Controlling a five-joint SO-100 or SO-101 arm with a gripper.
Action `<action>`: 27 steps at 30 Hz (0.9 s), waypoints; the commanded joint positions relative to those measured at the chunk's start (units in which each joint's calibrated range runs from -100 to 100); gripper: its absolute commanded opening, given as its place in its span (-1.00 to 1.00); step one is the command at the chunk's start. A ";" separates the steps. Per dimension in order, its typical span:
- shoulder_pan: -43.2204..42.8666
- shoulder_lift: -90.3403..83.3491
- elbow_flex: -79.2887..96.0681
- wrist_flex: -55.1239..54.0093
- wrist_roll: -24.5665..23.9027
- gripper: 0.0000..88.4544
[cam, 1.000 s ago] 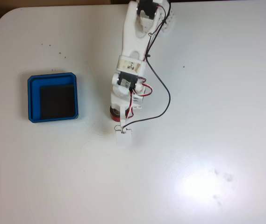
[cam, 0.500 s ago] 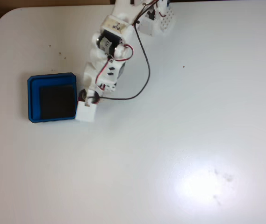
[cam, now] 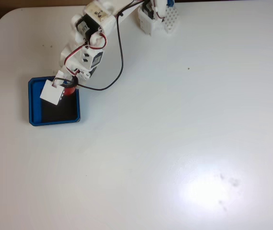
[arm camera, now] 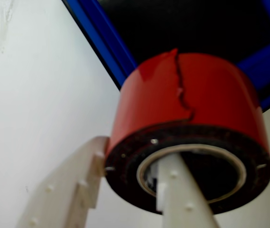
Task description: Pick the red roll and drop it in the blue box
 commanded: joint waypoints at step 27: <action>4.21 21.34 -24.52 -3.06 0.25 -0.77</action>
